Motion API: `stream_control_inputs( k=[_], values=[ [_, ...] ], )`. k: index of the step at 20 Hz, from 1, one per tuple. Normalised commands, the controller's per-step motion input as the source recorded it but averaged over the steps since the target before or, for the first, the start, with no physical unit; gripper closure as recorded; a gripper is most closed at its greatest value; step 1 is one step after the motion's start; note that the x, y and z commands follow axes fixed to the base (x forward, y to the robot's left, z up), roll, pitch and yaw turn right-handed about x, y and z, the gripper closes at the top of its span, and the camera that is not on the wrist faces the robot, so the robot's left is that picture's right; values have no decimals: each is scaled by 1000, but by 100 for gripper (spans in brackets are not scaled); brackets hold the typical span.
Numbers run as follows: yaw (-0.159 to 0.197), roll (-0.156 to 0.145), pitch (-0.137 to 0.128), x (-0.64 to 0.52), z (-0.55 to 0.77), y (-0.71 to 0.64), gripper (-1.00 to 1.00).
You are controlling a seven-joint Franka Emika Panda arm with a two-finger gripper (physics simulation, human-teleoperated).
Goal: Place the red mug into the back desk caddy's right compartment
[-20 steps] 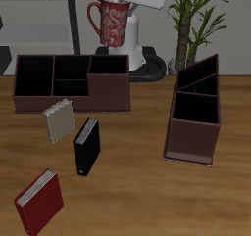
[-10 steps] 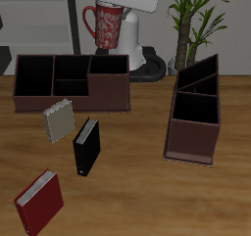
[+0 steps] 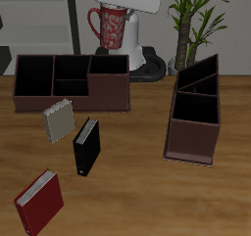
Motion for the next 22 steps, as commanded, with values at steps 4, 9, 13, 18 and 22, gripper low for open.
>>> stream_control_inputs(
  k=[4, 9, 13, 18, 22],
  values=[
    [-13, -3, 19, -34, -113, 26, 100],
    [-29, -9, 28, 60, -150, -31, 100],
    [-30, -6, 24, 40, -134, -6, 100],
    [-32, 3, 13, 25, -150, 37, 100],
    [-36, -7, 4, 27, -198, -49, 100]
  ],
)
